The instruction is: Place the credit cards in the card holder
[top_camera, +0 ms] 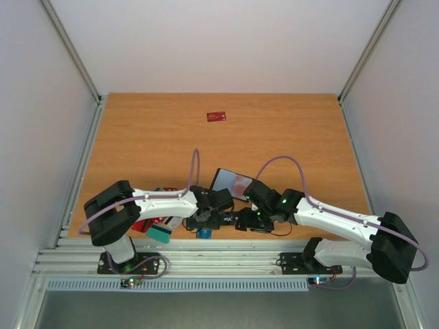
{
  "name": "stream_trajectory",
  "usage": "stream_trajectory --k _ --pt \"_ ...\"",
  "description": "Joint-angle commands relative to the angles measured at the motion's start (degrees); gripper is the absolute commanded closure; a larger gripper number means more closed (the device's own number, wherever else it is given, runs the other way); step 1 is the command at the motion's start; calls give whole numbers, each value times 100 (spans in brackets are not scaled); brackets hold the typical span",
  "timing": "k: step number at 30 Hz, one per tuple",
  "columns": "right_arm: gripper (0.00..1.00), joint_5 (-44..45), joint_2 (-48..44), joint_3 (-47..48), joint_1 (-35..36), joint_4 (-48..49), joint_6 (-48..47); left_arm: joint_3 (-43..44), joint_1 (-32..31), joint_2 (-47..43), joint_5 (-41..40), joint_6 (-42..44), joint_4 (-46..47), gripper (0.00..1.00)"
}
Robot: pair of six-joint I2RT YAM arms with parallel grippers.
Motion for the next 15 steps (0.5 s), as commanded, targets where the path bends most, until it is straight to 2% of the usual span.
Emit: stream_trajectory --k 1,10,15 --pt "40 -31 67 199 59 95 -117 79 -260 617 310 172 -81 30" --pt "40 -40 52 71 59 182 -90 -12 -365 799 374 373 -270 26" --pt "40 -63 106 28 56 228 -82 -58 -472 920 679 476 -76 30"
